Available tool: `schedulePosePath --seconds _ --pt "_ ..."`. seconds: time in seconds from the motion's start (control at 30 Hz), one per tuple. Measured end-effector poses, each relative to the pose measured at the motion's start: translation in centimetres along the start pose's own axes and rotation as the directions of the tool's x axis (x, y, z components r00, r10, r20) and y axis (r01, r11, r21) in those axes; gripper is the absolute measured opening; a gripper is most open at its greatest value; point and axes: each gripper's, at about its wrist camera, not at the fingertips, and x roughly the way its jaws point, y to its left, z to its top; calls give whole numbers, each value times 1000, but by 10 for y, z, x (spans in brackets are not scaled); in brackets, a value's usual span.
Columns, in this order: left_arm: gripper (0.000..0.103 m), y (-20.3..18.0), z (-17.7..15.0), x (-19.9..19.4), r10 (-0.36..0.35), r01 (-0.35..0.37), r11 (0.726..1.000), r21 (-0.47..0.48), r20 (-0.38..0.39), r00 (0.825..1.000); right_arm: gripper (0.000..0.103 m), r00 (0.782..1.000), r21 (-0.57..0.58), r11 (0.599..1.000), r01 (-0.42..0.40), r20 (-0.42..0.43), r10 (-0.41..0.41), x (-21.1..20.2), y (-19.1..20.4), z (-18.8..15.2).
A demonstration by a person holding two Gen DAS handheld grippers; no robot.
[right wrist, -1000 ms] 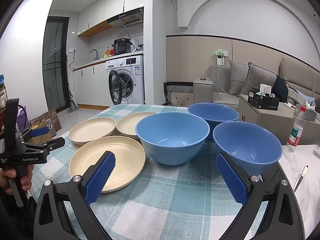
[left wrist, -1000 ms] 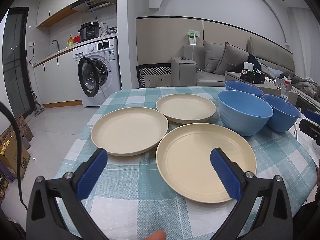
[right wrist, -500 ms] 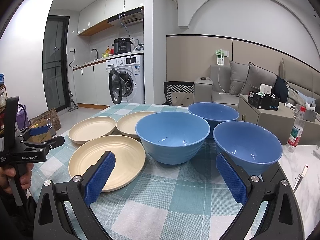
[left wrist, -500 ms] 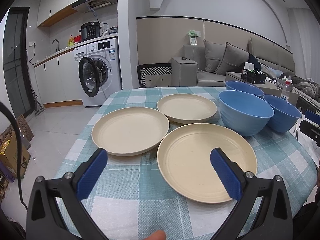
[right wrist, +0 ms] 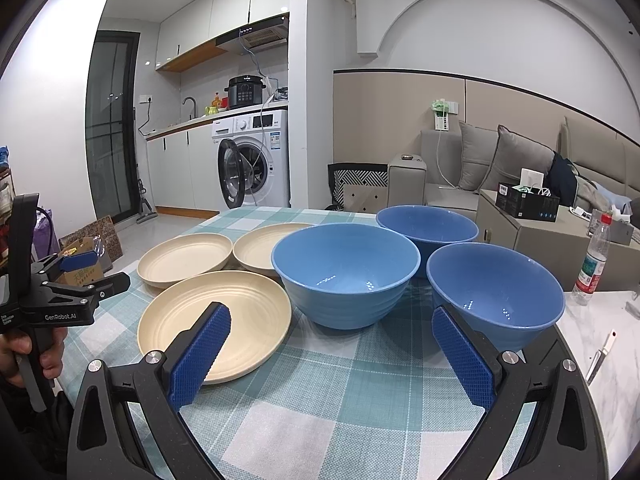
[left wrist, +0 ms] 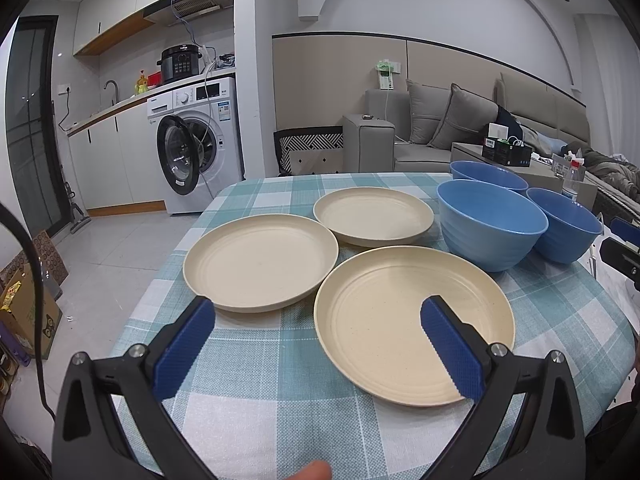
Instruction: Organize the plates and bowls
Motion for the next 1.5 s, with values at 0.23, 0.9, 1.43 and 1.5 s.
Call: schedulePosePath --seconds 0.23,0.9,1.43,1.5 --pt "103 0 0 0 2 -2 1000 1 -2 1000 103 1000 3 1000 0 2 0 0 0 0" --pt "103 3 2 1 7 -7 1000 3 -2 1000 103 1000 -14 1000 0 7 0 1 -1 8" --pt "103 22 32 -7 -2 2 1000 -11 30 1000 103 1000 -32 999 -22 -18 21 8 1 37" --pt "103 27 37 -8 -5 6 1000 -19 45 999 103 1000 -35 999 -24 -17 23 8 1 41"
